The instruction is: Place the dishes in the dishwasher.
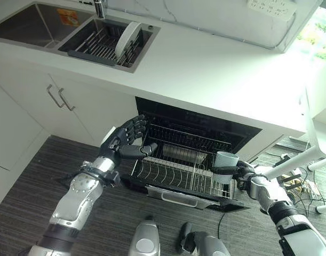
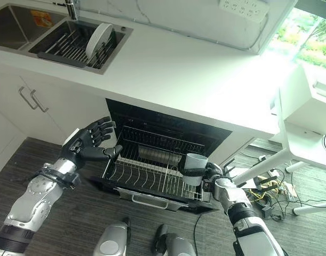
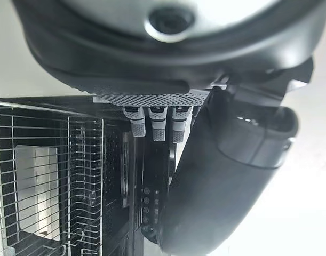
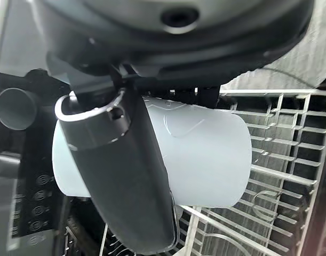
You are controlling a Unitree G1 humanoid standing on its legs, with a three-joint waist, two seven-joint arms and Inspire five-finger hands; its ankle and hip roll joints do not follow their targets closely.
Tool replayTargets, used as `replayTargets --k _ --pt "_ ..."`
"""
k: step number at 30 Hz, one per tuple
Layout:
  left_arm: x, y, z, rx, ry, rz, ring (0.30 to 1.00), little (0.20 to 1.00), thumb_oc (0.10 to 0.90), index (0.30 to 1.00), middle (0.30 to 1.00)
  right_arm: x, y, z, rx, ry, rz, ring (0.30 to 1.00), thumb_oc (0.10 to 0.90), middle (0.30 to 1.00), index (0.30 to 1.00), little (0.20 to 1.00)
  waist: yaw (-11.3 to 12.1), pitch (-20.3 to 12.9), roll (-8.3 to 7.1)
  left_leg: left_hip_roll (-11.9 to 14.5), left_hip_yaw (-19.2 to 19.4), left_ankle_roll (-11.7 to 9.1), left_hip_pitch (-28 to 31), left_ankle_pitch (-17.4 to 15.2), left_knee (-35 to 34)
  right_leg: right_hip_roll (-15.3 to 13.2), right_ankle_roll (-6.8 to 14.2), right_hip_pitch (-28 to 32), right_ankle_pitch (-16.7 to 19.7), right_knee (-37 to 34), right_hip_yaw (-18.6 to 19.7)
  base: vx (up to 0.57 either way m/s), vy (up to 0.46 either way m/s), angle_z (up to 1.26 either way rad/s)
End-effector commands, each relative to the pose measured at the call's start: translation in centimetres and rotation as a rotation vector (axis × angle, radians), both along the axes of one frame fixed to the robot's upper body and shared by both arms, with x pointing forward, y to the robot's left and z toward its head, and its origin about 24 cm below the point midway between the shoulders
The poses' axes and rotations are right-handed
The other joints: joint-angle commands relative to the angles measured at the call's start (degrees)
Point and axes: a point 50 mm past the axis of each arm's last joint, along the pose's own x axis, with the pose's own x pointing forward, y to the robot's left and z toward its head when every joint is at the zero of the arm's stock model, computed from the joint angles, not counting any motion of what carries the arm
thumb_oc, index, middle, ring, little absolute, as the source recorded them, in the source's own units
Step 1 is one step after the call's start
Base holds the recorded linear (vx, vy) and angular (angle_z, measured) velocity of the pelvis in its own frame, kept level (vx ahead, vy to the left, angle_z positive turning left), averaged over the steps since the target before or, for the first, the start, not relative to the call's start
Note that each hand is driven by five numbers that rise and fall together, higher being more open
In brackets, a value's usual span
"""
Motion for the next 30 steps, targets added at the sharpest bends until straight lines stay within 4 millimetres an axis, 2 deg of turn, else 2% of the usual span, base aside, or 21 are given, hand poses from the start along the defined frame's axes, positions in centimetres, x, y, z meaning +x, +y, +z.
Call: replayTargets --k 1,5,10,17,24,30 --pt "-0.4 -0.9 3.9 -0.028 -0.221 -0.062 0.900 0.900 0.800 0.900 0.900 1.3 -1.9 2.7 -0.069 -0.108 0.003 0.300 0.400 0.300 0.300 0.300 0.08 -5.31 0.75 -1.45 0.86 2.40 2.89 -3.32 -5.62 -1.13 7.13 0.06 1.37 -1.41 -0.43 0.16 -0.028 0.03" --pt "-0.9 -0.9 3.4 -0.029 -0.204 -0.069 0.900 0.900 0.800 0.900 0.900 0.8 -2.6 1.9 -0.090 -0.070 -0.012 0.300 0.400 0.300 0.300 0.300 0.38 -5.47 1.49 -1.43 0.50 2.28 3.63 -2.76 -5.62 -1.29 6.92 0.91 1.64 -1.41 -0.47 0.14 0.005 0.00" --pt "-2.2 -0.7 2.2 -0.036 -0.168 -0.073 0.900 0.900 0.800 0.900 0.900 -0.7 -3.1 -0.2 -0.105 -0.003 -0.041 0.300 0.400 0.300 0.300 0.300 0.41 -5.73 2.92 -1.32 0.32 2.15 5.02 -1.92 -5.62 -1.56 6.46 2.27 2.13 -1.41 -0.28 0.15 0.019 0.03" --pt "-4.1 -0.7 0.5 -0.064 -0.125 -0.063 0.900 0.900 0.800 0.900 0.900 -3.3 -4.1 -2.8 -0.121 0.071 -0.071 0.300 0.400 0.300 0.300 0.300 -0.77 -6.36 4.93 -1.22 0.51 1.73 6.44 -0.78 -5.62 -1.71 5.69 3.48 2.60 -1.41 0.55 0.14 0.050 0.01" --pt "-5.6 -1.0 -0.9 -0.093 -0.084 -0.044 0.900 0.900 0.800 0.900 0.900 -5.2 -5.2 -3.9 -0.188 0.117 -0.086 0.300 0.400 0.300 0.300 0.300 -2.35 -7.03 6.78 -1.50 0.62 1.33 7.34 0.02 -5.62 -2.02 5.01 4.05 2.85 -1.41 1.04 0.10 0.060 -0.03" --pt "-6.1 -1.0 -1.8 -0.126 -0.069 -0.022 0.900 0.900 0.800 0.900 0.900 -6.0 -7.2 -3.5 -0.253 0.140 -0.138 0.300 0.400 0.300 0.300 0.300 -3.62 -7.41 7.97 -1.85 0.93 0.88 6.61 0.11 -5.62 -2.22 4.55 3.39 2.26 -1.41 1.34 0.02 0.060 -0.05"
